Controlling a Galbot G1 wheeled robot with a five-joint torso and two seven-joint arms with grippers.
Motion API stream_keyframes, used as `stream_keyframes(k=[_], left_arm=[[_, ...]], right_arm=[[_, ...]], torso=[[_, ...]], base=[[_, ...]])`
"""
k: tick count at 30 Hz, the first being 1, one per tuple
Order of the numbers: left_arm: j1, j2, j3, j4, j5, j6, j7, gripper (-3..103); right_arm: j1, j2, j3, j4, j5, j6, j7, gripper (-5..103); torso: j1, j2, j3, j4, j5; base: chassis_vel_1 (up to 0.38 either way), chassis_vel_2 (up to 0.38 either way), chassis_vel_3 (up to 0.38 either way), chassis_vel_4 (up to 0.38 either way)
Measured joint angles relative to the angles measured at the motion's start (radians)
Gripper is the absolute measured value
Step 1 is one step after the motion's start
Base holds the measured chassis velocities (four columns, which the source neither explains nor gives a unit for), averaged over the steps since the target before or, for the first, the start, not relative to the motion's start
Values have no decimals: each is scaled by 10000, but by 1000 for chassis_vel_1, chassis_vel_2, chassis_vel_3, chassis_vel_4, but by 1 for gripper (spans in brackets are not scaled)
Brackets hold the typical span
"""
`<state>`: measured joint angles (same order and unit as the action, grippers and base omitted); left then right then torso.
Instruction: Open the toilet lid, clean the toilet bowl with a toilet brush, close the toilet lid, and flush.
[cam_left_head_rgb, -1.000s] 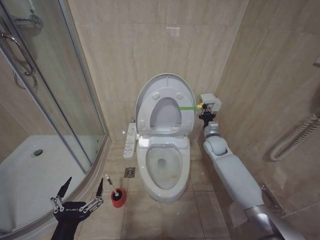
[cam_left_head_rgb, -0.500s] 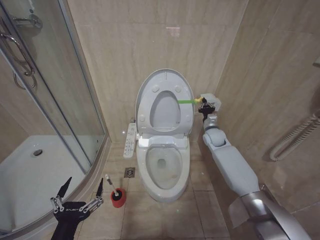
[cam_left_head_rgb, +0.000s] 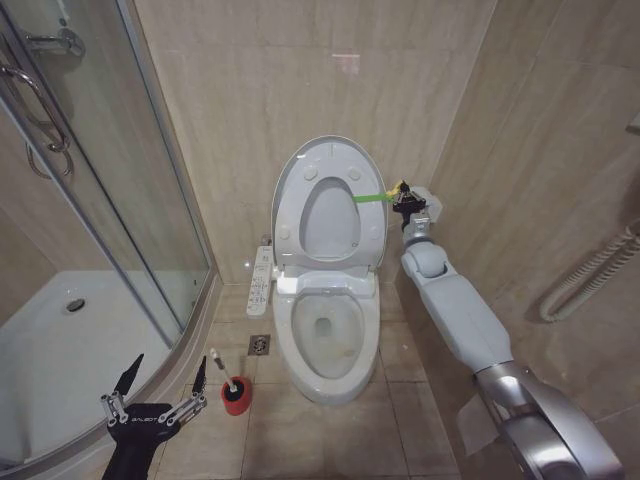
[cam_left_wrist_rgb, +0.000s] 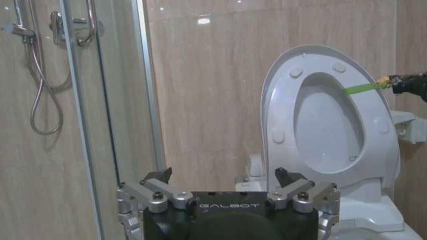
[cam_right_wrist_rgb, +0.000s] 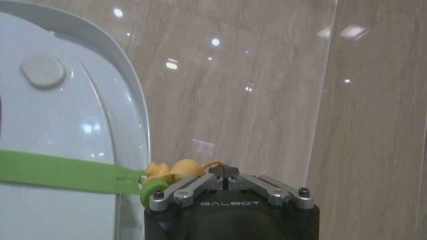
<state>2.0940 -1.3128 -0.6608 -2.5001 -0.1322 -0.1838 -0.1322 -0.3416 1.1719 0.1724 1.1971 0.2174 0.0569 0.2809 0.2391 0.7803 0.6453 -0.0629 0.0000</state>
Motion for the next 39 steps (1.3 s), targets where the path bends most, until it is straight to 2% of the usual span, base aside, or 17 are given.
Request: stream_keyframes(k=[23,24,32,33,39], left_arm=[[0,0,0,0,0,0,0,100],[0,0,0,0,0,0,0,100],[0,0,0,0,0,0,0,100],[0,0,0,0,0,0,0,100],[0,0,0,0,0,0,0,100]], right_arm=[[-885,-612,-102,1446,381,-476,489,0],[-1030,-673,-108,1650,434,-520,505,27],[-1919,-979,-58,2760,521,-697,557,27],[-2036,-1017,-18,2900,524,-716,570,59],[-2509,-1158,206,3452,544,-774,576,59]], torso=[[-1,2,-1,-1,0],[-1,2,-1,0,-1],[-1,2,-1,-1,1],[-1,2,-1,0,0],[-1,2,-1,0,0]], base=[[0,0,0,0],[0,0,0,0],[0,0,0,0],[0,0,0,0],[0,0,0,0]])
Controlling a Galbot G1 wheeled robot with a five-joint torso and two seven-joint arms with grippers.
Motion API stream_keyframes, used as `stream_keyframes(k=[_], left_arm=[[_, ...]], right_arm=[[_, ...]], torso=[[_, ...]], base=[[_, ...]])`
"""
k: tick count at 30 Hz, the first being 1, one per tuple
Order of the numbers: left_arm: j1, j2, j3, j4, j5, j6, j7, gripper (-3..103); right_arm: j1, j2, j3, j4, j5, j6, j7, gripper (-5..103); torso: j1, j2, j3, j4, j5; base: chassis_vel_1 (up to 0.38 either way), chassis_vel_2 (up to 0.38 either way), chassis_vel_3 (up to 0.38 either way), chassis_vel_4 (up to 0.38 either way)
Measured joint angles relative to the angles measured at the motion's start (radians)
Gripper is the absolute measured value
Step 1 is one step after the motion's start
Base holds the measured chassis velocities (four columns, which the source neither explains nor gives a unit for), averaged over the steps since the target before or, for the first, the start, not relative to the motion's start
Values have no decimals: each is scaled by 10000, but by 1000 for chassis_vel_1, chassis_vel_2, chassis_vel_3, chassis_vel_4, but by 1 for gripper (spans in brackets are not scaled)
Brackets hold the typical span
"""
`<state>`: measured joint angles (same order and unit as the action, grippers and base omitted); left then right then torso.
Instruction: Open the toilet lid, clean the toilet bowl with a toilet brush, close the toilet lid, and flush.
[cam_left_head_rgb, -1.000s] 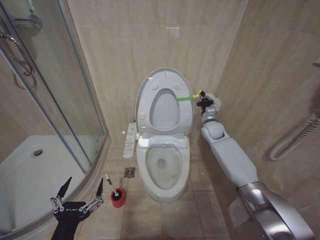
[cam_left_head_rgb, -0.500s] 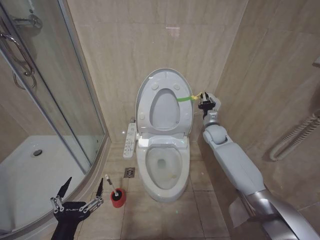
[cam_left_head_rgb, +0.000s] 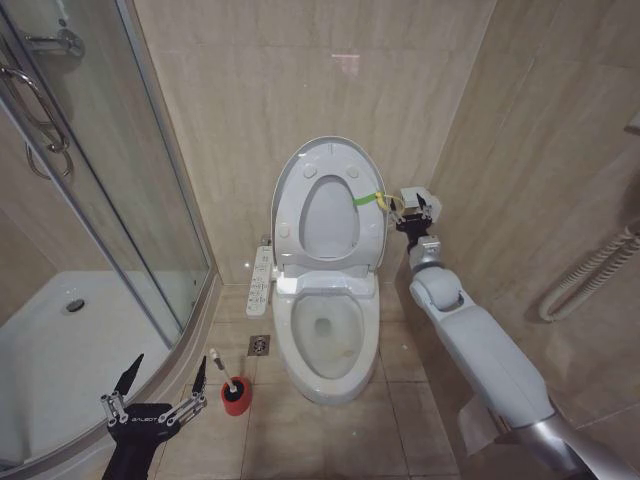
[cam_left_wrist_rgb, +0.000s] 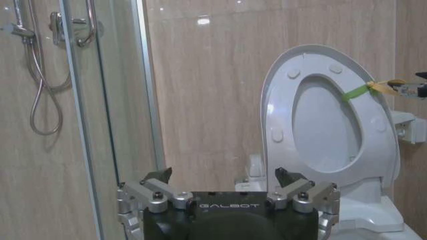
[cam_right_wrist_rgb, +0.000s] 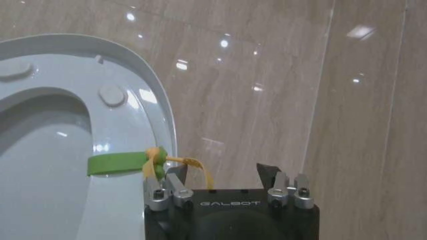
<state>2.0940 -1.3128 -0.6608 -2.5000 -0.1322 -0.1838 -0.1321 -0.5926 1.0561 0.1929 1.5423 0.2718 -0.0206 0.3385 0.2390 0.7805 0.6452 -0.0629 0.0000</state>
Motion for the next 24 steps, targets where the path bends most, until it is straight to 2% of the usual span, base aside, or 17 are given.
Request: stream_keyframes(k=[1,2,13,24], left_arm=[[0,0,0,0,0,0,0,100],[0,0,0,0,0,0,0,100],[0,0,0,0,0,0,-1,100],[0,0,0,-1,0,0,-1,100]], right_arm=[[-134,-31,63,128,0,-1,0,59],[-241,-54,109,229,1,-2,-4,71],[-1351,-344,656,1511,190,-135,-28,71],[-3741,-400,2054,3238,404,-383,72,71]], torso=[[0,0,0,0,0],[0,0,0,-1,0],[0,0,0,0,-2],[-1,0,0,-2,2]], base=[[0,0,0,0],[0,0,0,0],[0,0,0,0],[0,0,0,0]])
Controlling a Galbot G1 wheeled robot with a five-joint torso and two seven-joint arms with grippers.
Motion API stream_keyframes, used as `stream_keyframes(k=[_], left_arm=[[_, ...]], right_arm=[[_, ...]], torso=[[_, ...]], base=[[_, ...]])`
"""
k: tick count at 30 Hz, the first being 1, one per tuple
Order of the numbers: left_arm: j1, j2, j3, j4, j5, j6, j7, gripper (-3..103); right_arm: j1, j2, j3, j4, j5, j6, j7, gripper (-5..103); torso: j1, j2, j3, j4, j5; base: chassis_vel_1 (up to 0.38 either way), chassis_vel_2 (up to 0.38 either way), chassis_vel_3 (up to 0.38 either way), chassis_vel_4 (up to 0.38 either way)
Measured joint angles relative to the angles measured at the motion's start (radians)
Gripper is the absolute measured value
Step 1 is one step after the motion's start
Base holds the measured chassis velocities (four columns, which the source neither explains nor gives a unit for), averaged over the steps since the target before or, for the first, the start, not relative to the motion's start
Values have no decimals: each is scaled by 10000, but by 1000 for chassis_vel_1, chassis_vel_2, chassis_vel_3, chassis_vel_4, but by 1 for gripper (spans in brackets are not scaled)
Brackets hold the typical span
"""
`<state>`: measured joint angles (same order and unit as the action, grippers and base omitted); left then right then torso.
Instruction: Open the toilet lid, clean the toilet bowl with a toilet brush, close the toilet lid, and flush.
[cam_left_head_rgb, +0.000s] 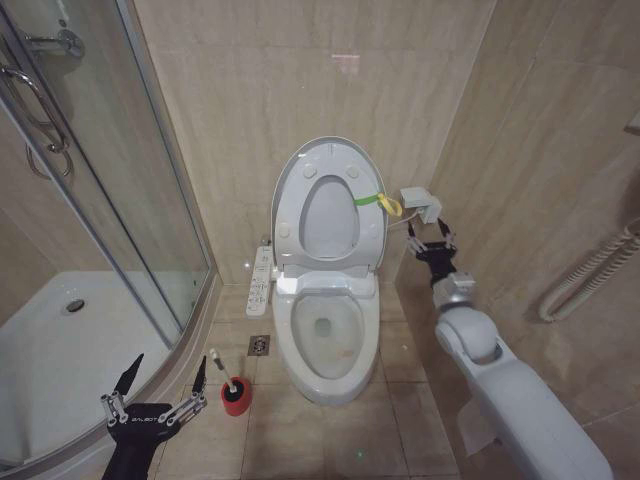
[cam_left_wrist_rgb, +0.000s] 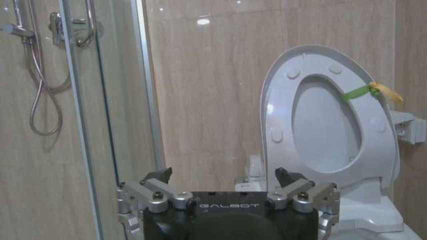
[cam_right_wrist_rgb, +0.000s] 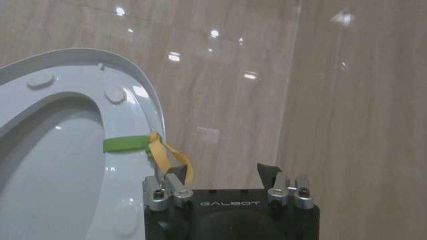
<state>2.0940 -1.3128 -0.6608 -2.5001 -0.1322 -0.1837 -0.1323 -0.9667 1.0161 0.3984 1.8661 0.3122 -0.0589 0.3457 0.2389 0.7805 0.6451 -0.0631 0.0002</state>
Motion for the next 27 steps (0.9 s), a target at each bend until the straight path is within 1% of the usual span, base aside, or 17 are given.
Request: stream_keyframes(k=[2,5,7,11,15,16,21,27], left_arm=[[0,0,0,0,0,0,1,100],[0,0,0,0,0,0,0,100],[0,0,-1,0,0,0,0,100],[0,0,0,1,0,0,4,100],[0,0,0,0,0,0,-1,100],[0,0,0,0,0,0,-1,100],[0,0,0,1,0,0,2,100],[0,0,0,1,0,0,2,100]], right_arm=[[-533,1,298,493,47,-113,105,71],[-862,24,435,771,48,-137,156,71],[-1458,98,622,1126,-81,-122,205,71],[-1968,195,751,1366,-238,-72,219,71],[-2968,569,951,1872,-511,-18,378,71],[-2968,569,951,1872,-511,-18,378,71],[-4056,950,1147,2214,-1034,271,383,71],[-4664,1291,1218,2571,-1332,366,393,71]], torso=[[0,0,0,0,-2],[0,0,0,1,-3],[0,0,0,3,-3],[0,-1,1,1,-2],[0,-2,0,3,-3],[0,-2,0,3,-3],[0,-1,0,1,-3],[0,-1,0,2,-3]], base=[[0,0,0,0],[0,0,0,0],[0,0,0,0],[0,0,0,0],[0,0,0,0],[0,0,0,0],[0,0,0,0],[0,0,0,0]])
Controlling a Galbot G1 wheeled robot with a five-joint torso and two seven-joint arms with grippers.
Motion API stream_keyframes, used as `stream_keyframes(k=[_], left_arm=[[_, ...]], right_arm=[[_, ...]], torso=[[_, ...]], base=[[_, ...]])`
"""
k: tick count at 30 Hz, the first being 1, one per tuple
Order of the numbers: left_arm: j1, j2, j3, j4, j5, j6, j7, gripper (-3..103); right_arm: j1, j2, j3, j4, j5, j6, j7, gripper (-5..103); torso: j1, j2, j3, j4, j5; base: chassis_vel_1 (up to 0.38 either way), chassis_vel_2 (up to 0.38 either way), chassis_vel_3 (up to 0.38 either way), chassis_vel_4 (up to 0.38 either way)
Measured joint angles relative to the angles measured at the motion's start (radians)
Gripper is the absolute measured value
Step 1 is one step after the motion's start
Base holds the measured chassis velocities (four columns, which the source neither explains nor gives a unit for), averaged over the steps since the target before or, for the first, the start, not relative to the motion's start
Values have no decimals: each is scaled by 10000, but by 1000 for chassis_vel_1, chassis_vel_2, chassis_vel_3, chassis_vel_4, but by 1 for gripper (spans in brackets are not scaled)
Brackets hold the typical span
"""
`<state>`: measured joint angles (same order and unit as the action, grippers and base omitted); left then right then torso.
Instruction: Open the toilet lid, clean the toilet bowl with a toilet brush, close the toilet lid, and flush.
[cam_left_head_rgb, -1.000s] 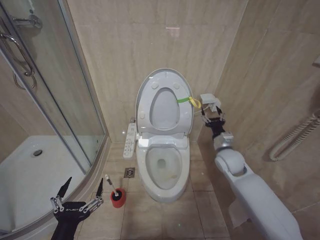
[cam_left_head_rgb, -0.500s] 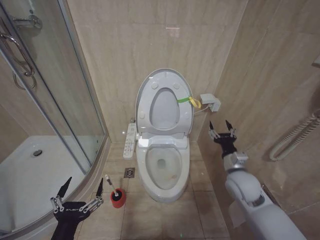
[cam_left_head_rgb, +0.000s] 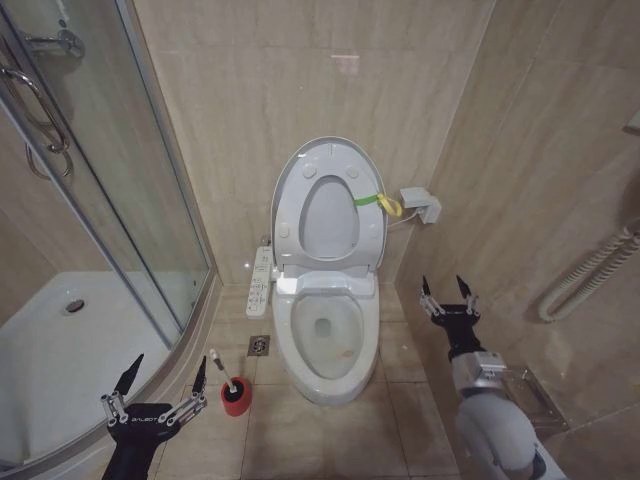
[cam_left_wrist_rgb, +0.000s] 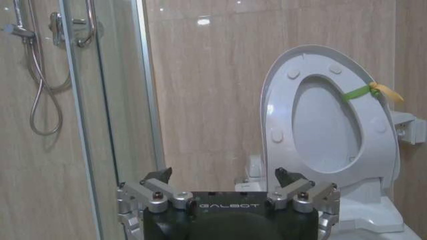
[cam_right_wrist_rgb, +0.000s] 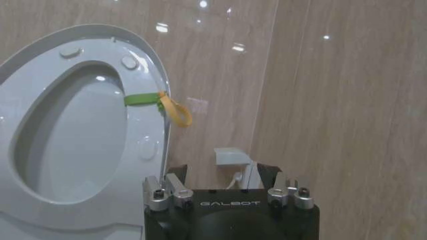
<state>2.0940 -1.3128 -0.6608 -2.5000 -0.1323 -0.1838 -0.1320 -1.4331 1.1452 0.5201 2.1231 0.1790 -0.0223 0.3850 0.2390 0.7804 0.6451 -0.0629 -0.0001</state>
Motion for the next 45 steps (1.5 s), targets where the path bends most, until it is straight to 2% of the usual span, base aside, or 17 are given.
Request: stream_keyframes(k=[3,6,9,10,12,20,32,33,39,40,45], left_arm=[[0,0,0,0,0,0,-2,100],[0,0,0,0,0,0,0,100],[0,0,0,0,0,0,-1,100],[0,0,0,-1,0,0,-1,100],[0,1,0,0,0,0,-1,100],[0,0,0,0,0,0,-1,100],[0,1,0,0,0,0,-2,100],[0,1,0,0,0,0,-1,100],[0,1,0,0,0,0,-1,100],[0,0,0,0,0,0,-1,100],[0,0,0,0,0,0,-1,100]], right_arm=[[-211,174,38,106,-184,134,-4,71],[-505,435,174,131,-687,756,-335,71],[-684,553,300,187,-781,931,-490,71],[-743,589,351,210,-784,962,-509,79],[-936,686,528,235,-810,1047,-581,79],[-1366,1067,847,592,-886,1075,-607,80],[-2051,1642,756,1127,-1347,1081,-588,80],[-2086,1676,732,1176,-1376,1082,-612,90],[-2308,1821,681,1367,-1563,1084,-787,90],[-2357,1845,679,1391,-1605,1086,-793,100],[-2531,1916,668,1498,-1717,1097,-800,100]], torso=[[0,0,0,-1,-1],[0,0,0,0,0],[0,0,1,0,0],[0,0,1,0,0],[0,0,1,0,0],[0,0,1,0,-1],[0,0,0,0,0],[0,1,1,-1,-1],[0,1,1,0,0],[0,1,0,0,0],[0,1,1,0,0]], base=[[0,0,0,0],[0,0,0,0],[0,0,0,0],[0,0,0,0],[0,0,0,0],[0,0,0,0],[0,0,0,0],[0,0,0,0],[0,0,0,0],[0,0,0,0],[0,0,0,0]])
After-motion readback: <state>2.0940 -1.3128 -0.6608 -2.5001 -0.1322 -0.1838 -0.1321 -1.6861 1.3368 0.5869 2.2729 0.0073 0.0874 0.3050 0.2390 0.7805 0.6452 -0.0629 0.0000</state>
